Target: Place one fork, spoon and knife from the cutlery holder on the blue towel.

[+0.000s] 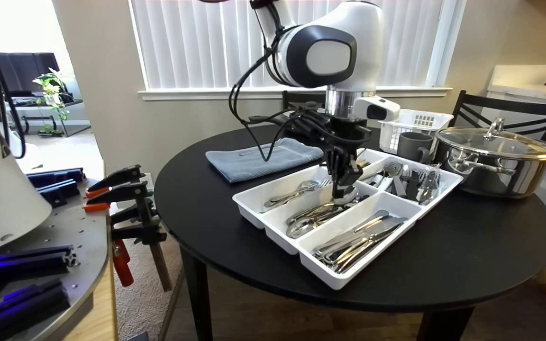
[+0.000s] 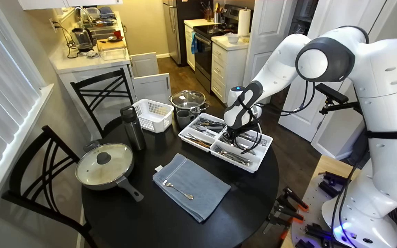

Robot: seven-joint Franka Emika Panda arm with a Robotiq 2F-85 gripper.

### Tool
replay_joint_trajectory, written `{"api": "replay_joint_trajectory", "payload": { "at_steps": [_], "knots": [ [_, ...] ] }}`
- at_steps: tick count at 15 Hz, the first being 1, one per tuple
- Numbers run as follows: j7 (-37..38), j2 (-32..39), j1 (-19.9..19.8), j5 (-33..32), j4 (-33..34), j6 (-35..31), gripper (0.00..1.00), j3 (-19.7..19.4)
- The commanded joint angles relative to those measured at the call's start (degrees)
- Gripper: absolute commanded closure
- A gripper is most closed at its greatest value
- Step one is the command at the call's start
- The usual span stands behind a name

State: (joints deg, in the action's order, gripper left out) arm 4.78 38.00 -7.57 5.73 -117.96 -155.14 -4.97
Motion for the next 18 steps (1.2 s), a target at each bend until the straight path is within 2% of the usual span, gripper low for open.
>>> {"api": "replay_joint_trajectory", "payload": {
  "at_steps": [1, 5, 6, 7, 8, 11, 12, 13, 16, 18],
  "knots": [
    [-1.5, -2.5, 0.5, -1.1, -1.6, -0.1, 1.00, -0.1],
    [-1.7, -1.9, 0.1, -0.9, -1.2, 0.5, 1.00, 0.3],
    [-1.7, -1.8, -0.1, -0.8, -1.2, 0.6, 0.84, 0.2],
    [-1.7, -1.8, -0.2, -0.8, -1.2, 0.6, 0.76, 0.1],
    [-1.8, -1.8, -0.3, -0.8, -1.3, 0.6, 0.78, 0.1],
    [-1.9, -1.8, -0.6, -0.7, -1.3, 0.7, 0.73, 0.0],
    [-1.9, -1.8, -0.6, -0.7, -1.3, 0.7, 0.76, 0.0],
    [-1.9, -1.7, -0.6, -0.8, -1.3, 0.8, 0.84, -0.1],
    [-1.9, -1.2, -0.7, -0.7, -1.2, 1.0, 0.94, 0.0],
    [-1.9, -1.0, -0.7, -0.7, -1.2, 1.0, 0.85, 0.0]
  ]
}}
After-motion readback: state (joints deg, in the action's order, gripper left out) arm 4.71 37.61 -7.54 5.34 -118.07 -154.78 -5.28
